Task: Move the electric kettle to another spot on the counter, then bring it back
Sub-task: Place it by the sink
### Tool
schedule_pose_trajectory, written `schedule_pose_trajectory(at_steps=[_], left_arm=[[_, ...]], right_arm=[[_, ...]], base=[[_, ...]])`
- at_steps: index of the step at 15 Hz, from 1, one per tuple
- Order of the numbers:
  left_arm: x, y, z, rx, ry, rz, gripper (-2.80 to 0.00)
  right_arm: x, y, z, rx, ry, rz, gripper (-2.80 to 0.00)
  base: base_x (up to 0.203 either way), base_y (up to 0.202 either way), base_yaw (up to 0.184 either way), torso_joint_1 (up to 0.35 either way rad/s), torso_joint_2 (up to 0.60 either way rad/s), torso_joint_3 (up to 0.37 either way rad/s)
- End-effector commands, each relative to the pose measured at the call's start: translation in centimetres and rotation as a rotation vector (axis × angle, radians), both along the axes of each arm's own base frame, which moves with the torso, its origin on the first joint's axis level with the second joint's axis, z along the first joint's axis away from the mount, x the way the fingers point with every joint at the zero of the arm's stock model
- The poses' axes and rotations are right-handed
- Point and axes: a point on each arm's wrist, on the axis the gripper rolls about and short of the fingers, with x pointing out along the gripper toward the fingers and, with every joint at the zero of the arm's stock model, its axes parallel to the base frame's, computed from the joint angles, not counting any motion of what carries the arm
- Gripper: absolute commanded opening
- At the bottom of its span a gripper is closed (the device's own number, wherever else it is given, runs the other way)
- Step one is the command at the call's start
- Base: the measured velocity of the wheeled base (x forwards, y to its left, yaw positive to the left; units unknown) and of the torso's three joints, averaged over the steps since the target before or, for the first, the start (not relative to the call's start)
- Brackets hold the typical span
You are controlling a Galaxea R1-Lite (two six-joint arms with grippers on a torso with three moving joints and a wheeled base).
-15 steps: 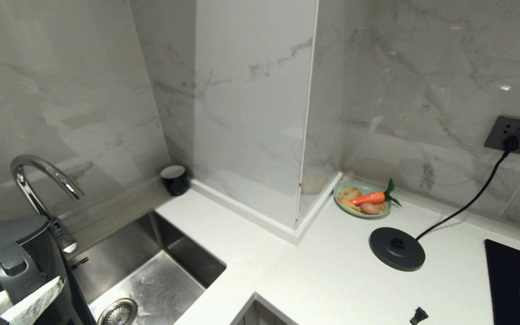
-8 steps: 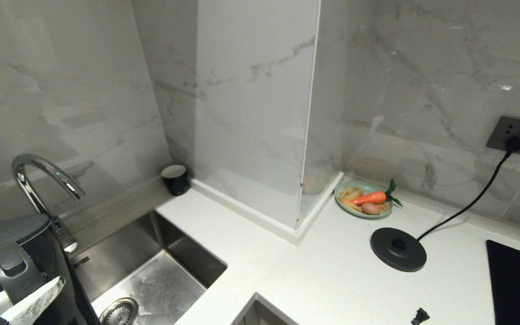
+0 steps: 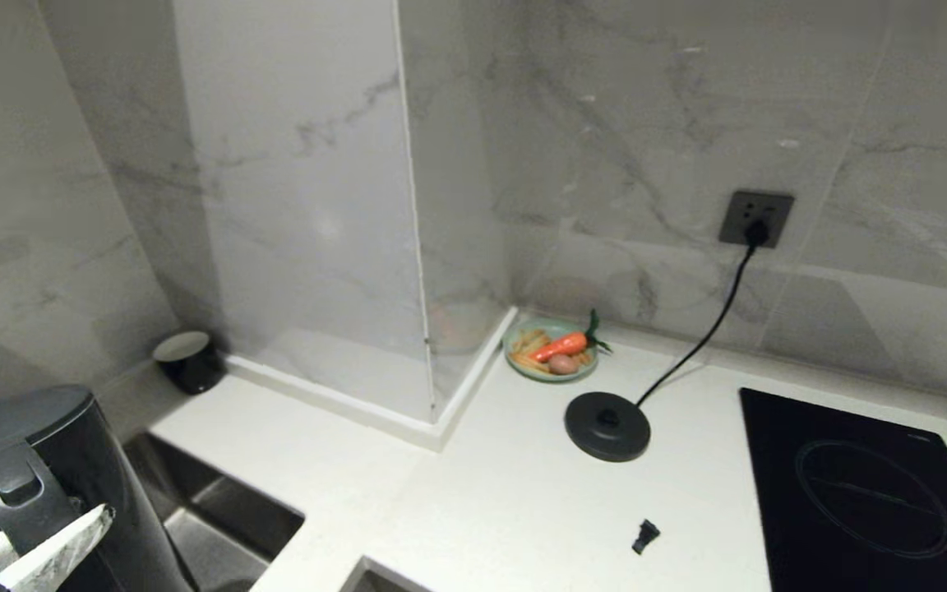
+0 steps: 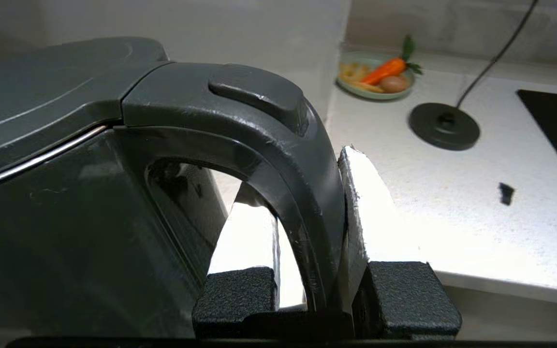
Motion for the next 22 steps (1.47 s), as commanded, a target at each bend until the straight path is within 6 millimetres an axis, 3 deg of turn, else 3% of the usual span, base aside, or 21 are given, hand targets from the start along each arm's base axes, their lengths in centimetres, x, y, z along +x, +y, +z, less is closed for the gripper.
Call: schedule_pose_trajectory(at_steps=[1, 4, 22], left_arm=[[0.03, -0.01, 0.06, -0.001, -0.002, 0.003, -2.8], [0.03, 0.0, 0.06, -0.001, -0.003, 0.004, -2.8], [-0.06, 0.05, 0.06, -0.002, -0.007, 0.007, -2.8]], right_arm=[[0.0, 0.0, 0.0, 0.0, 0.0, 0.002, -2.8], [0.0, 0.0, 0.0, 0.0, 0.0, 0.002, -2.8], [0.01, 0.0, 0.0, 0.0, 0.001, 0.003, -2.8]], base=[[0.003, 0.011, -0.167, 0.009, 0.0, 0.0], [0.001, 0.004, -0.109, 0.005, 0.0, 0.004], [0.0, 0.0, 0.0, 0.0, 0.0, 0.0]])
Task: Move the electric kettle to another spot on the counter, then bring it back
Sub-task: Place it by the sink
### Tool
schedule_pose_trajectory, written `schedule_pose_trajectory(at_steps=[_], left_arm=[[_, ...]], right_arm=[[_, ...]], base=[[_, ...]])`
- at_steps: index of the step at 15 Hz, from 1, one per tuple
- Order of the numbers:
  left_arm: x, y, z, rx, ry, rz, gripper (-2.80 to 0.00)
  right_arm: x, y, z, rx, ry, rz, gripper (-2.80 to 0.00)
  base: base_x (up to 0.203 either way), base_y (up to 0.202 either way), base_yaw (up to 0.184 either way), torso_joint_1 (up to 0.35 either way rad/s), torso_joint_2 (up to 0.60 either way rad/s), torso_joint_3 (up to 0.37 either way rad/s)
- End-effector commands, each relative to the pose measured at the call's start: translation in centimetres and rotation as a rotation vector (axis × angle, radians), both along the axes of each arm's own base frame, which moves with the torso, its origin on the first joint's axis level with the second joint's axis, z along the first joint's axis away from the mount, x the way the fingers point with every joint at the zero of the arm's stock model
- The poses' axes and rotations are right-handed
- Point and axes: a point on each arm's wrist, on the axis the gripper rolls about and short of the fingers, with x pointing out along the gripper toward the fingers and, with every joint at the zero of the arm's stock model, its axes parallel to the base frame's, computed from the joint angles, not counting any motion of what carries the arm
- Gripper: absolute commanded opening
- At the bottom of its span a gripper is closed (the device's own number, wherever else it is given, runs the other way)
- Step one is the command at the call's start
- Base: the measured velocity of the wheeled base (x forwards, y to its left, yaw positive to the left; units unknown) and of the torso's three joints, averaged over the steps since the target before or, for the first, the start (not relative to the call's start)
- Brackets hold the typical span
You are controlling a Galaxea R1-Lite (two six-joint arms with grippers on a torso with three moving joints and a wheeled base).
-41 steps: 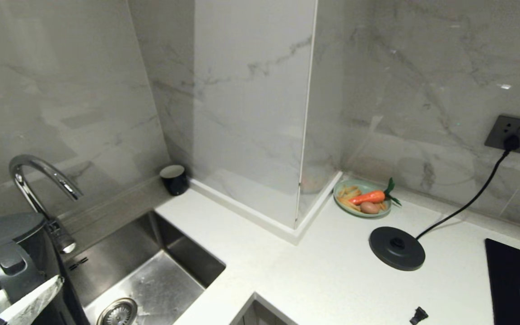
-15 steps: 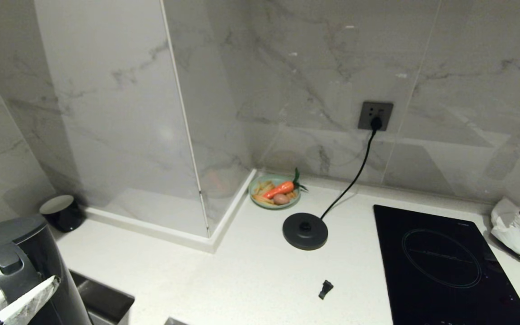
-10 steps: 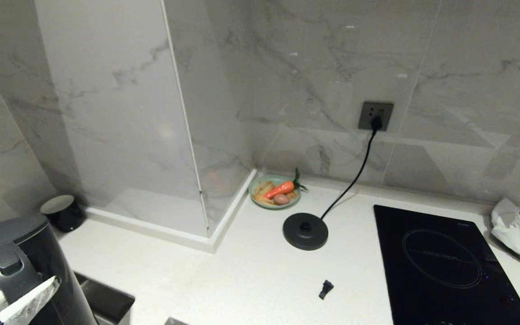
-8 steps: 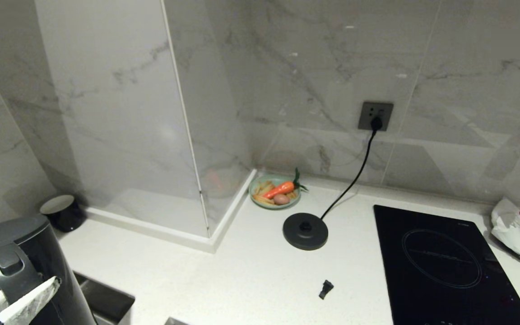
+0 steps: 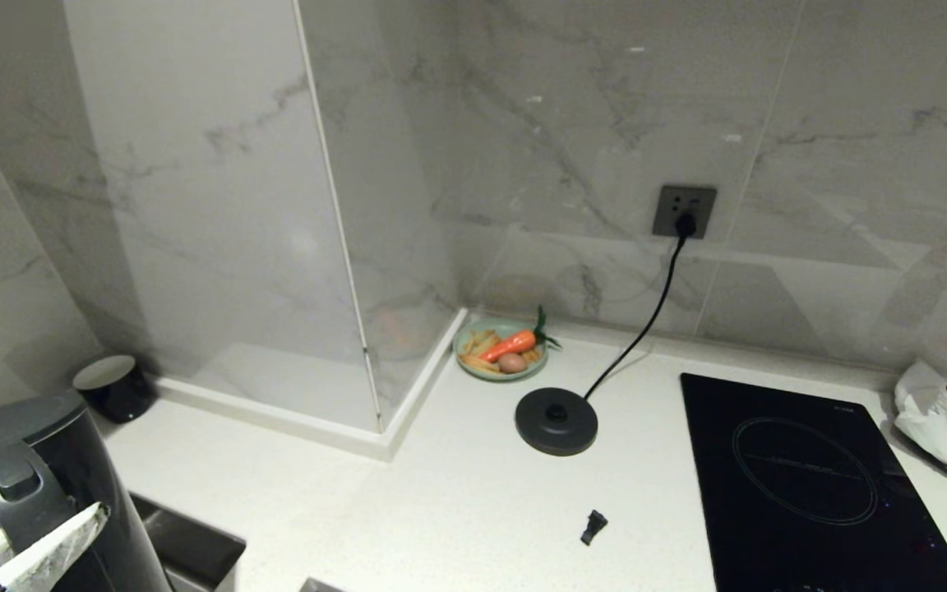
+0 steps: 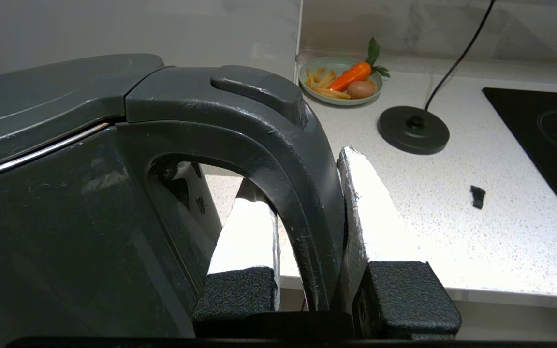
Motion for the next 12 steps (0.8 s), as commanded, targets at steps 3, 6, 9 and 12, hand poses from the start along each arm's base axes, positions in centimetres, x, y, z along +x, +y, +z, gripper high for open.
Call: schedule_pose_trajectory(at_steps=[3, 6, 9, 12], left_arm=[[0.01, 0.0, 0.03, -0.002, -0.002, 0.002, -2.8], [0.01, 0.0, 0.03, -0.002, -0.002, 0.002, -2.8], [0.11, -0.04, -0.01, 0.002, 0.005, 0.003, -2.8], [0.76, -0.33, 0.1, 0.014, 0.033, 0.007, -2.8]], right_arm=[[0.0, 0.0, 0.0, 0.0, 0.0, 0.0, -2.8], [0.0, 0.0, 0.0, 0.0, 0.0, 0.0, -2.8], [0.0, 0.0, 0.0, 0.0, 0.0, 0.001, -2.8], [0.0, 0.0, 0.0, 0.0, 0.0, 0.001, -2.8]], base=[[0.0, 0.0, 0.0, 0.0, 0.0, 0.0], [0.0, 0.0, 0.0, 0.0, 0.0, 0.0], [0.0, 0.0, 0.0, 0.0, 0.0, 0.0], [0.0, 0.0, 0.0, 0.0, 0.0, 0.0]])
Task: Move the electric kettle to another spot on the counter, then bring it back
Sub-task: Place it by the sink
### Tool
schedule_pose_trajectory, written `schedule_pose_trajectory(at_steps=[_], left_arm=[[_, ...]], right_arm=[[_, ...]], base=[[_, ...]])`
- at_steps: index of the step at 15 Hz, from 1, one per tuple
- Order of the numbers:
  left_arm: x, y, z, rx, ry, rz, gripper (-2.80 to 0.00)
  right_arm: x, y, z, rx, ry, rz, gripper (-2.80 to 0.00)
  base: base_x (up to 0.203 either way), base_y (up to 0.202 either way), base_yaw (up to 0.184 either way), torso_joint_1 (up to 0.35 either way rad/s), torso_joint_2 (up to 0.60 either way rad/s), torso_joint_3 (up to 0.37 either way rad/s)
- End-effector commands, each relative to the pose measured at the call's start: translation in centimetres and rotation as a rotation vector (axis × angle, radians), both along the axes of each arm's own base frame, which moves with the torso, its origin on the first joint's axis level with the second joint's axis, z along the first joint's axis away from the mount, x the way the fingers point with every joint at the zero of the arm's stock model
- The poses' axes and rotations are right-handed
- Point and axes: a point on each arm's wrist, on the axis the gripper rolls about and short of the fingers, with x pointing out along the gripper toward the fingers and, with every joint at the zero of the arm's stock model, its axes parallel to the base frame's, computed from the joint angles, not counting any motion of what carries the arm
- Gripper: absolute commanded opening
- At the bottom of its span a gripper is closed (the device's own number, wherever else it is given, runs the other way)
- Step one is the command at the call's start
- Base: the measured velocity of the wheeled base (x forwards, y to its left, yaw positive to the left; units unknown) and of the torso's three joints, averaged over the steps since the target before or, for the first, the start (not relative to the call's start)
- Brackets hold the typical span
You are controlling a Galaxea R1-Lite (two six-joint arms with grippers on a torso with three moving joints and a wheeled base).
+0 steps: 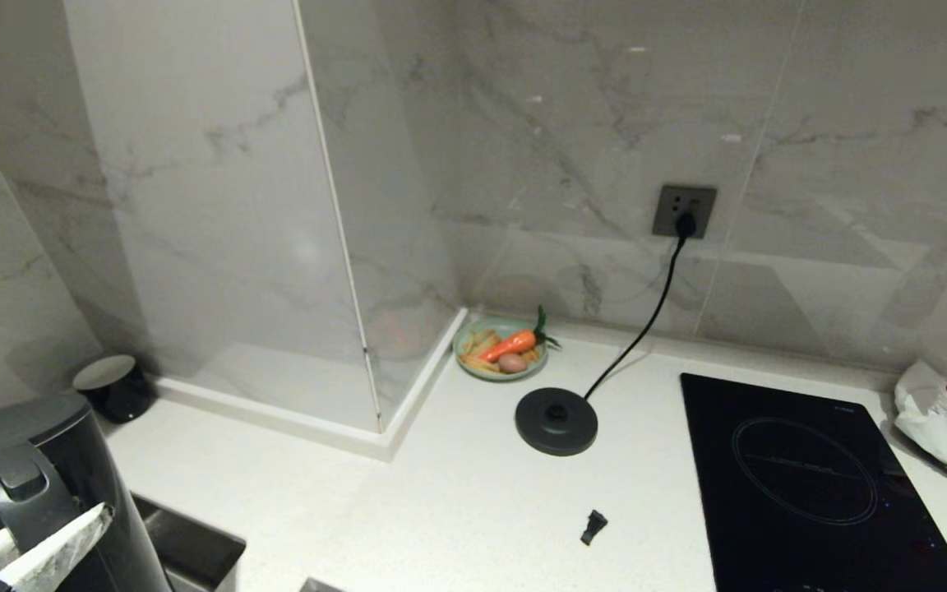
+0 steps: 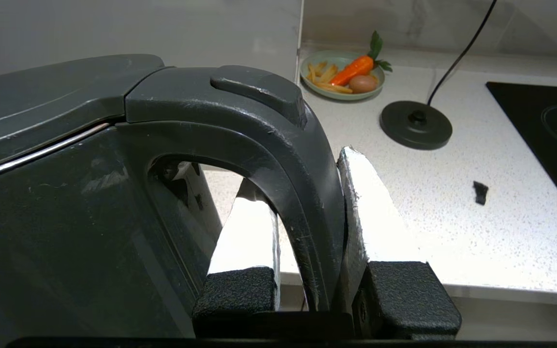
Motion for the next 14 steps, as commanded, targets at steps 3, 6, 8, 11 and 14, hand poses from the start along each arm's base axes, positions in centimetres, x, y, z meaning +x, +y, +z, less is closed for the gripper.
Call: schedule_pose_trajectory(at_steps=[3, 6, 8, 11, 14], left_arm=[[1.9, -0.7, 0.3, 0.029, 0.069, 0.028, -2.8], [2.5, -0.6, 0.0, 0.037, 0.099, 0.077, -2.8], [2.7, -0.4, -0.1, 0.041, 0.113, 0.108, -2.8], [3.2, -0.4, -0.3, 0.051, 0.139, 0.132, -2.8], [3.4, -0.4, -0.3, 0.051, 0.144, 0.14, -2.8]], right_arm=[[0.0, 0.0, 0.0, 0.0, 0.0, 0.002, -2.8], [0.0, 0.0, 0.0, 0.0, 0.0, 0.0, -2.8], [0.0, 0.0, 0.0, 0.0, 0.0, 0.001, -2.8], [0.0, 0.0, 0.0, 0.0, 0.0, 0.0, -2.8], [0.0, 0.0, 0.0, 0.0, 0.0, 0.001, -2.8]], base=[[0.0, 0.0, 0.0, 0.0, 0.0, 0.0], [0.0, 0.0, 0.0, 0.0, 0.0, 0.0], [0.0, 0.0, 0.0, 0.0, 0.0, 0.0], [0.0, 0.0, 0.0, 0.0, 0.0, 0.0], [0.0, 0.0, 0.0, 0.0, 0.0, 0.0]])
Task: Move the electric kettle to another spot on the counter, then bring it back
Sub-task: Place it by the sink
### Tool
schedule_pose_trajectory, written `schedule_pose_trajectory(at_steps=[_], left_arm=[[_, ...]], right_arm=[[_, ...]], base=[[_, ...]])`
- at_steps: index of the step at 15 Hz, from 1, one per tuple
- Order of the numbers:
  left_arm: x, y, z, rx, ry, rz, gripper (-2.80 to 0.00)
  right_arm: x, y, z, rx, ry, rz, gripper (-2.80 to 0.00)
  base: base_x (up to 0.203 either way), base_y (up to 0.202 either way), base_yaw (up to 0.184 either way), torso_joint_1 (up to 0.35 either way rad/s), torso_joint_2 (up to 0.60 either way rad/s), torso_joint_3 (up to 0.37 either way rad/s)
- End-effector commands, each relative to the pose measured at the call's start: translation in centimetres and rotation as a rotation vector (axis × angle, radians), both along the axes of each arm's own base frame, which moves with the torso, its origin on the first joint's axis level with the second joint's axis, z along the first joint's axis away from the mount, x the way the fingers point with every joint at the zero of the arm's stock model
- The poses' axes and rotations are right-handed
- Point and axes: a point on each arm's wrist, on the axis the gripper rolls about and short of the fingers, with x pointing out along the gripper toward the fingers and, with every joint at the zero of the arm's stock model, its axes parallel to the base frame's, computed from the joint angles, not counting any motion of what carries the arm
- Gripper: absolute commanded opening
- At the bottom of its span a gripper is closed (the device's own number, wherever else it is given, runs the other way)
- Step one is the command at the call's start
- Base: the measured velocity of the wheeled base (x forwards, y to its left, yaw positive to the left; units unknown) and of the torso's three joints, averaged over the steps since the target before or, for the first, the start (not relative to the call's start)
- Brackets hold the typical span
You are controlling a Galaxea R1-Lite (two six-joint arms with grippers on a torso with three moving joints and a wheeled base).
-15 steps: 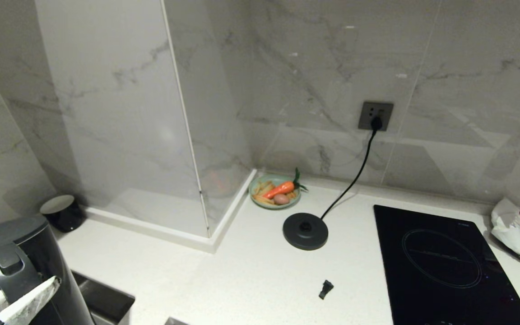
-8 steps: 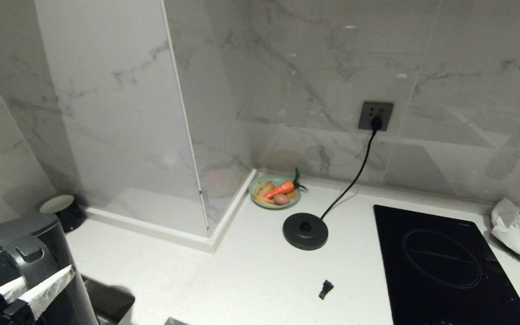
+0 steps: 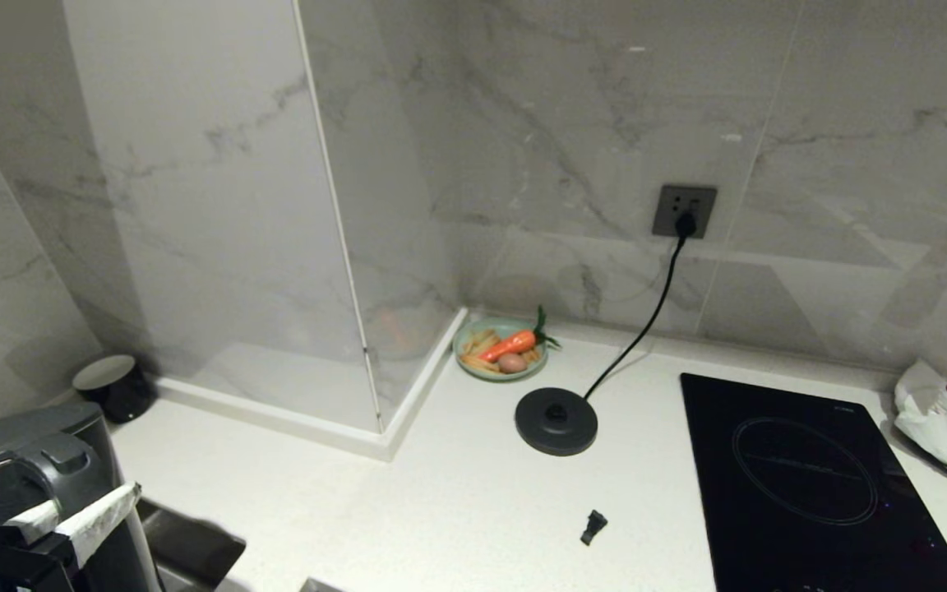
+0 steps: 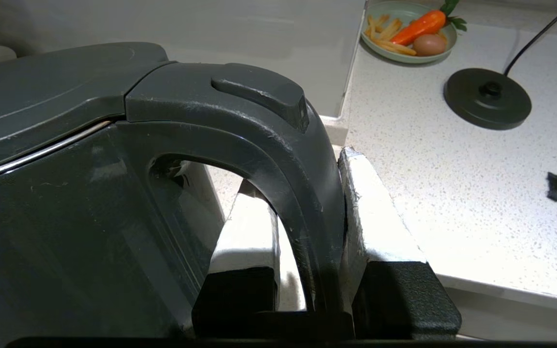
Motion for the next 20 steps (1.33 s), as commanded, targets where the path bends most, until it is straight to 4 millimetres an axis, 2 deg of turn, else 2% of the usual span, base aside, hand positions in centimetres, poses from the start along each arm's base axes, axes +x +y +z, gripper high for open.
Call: schedule_pose_trajectory(at_steps=[1, 12, 20], left_arm=[[0.1, 0.1, 0.0, 0.0, 0.002, 0.014, -2.8], [-1.4, 0.6, -0.1, -0.021, -0.058, 0.018, -2.8], [-2.5, 0.9, 0.7, -0.047, -0.14, 0.008, -2.8]], right_arm=[[0.0, 0.0, 0.0, 0.0, 0.0, 0.002, -2.8], [0.0, 0.0, 0.0, 0.0, 0.0, 0.001, -2.8], [0.0, 0.0, 0.0, 0.0, 0.0, 0.0, -2.8]], base=[[0.0, 0.0, 0.0, 0.0, 0.0, 0.0], [0.0, 0.0, 0.0, 0.0, 0.0, 0.0], [0.0, 0.0, 0.0, 0.0, 0.0, 0.0]])
